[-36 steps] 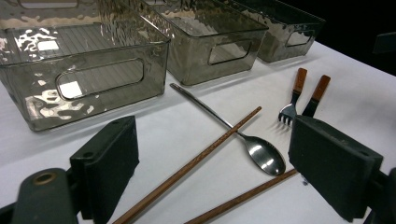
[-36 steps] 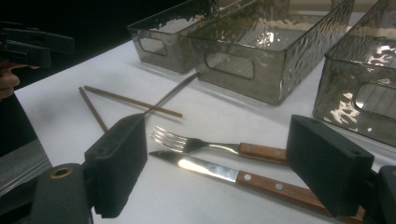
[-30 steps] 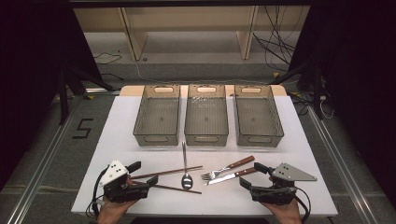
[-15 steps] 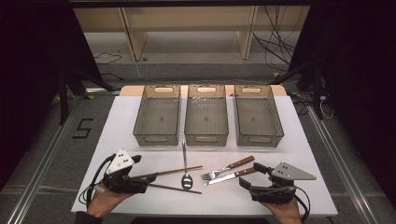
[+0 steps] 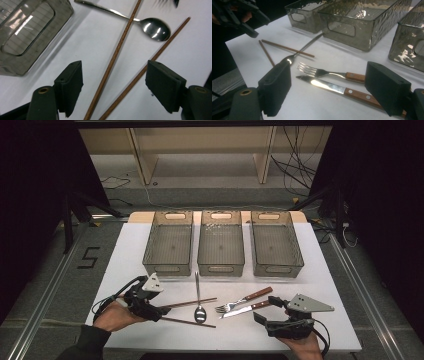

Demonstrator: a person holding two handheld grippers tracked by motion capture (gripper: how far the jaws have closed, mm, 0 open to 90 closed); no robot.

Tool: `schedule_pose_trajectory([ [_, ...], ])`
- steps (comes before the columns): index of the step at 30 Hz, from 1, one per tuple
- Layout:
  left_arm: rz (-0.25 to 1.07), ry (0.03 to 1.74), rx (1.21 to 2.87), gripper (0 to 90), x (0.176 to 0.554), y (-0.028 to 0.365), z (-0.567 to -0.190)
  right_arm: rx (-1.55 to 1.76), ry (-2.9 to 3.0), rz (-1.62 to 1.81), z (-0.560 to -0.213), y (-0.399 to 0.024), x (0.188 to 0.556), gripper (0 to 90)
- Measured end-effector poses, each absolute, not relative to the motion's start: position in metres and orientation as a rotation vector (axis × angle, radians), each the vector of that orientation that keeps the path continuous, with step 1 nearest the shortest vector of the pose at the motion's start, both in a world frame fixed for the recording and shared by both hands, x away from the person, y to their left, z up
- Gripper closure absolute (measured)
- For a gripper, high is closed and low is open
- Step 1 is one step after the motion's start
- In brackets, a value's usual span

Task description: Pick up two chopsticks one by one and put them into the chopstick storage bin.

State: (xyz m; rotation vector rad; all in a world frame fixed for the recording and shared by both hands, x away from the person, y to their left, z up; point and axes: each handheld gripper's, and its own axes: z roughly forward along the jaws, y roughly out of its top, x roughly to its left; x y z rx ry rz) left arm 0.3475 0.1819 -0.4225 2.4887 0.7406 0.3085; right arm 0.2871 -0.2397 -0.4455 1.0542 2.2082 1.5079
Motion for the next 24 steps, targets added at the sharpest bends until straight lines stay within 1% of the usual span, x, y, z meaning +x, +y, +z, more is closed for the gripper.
schedule_pose_trajectory([
  [6, 0.294, 0.738, 2.572, 33.5, 0.361, 0.174, -0.435, 1.052, 2.214, 1.506, -0.446, -0.24, 0.287, 22.1],
  [9, 0.296, 0.726, 2.635, 38.4, 0.367, 0.17, -0.442, 1.052, 2.218, 1.508, -0.446, -0.24, 0.287, 22.1],
  [10, 0.302, 0.724, 2.647, 38.4, 0.369, 0.168, -0.444, 1.052, 2.218, 1.508, -0.446, -0.24, 0.287, 22.1],
  [17, 0.277, 0.675, 2.734, 48.5, 0.375, 0.158, -0.454, 1.049, 2.23, 1.505, -0.446, -0.239, 0.287, 22.3],
  [18, 0.267, 0.667, 2.744, 48.5, 0.375, 0.158, -0.455, 1.049, 2.23, 1.505, -0.446, -0.239, 0.287, 22.3],
  [23, 0.236, 0.651, 2.79, 58.3, 0.379, 0.156, -0.459, 1.053, 2.235, 1.503, -0.446, -0.239, 0.287, 22.5],
  [24, 0.225, 0.641, 2.805, 58.3, 0.379, 0.157, -0.459, 1.053, 2.235, 1.503, -0.446, -0.239, 0.287, 22.5],
])
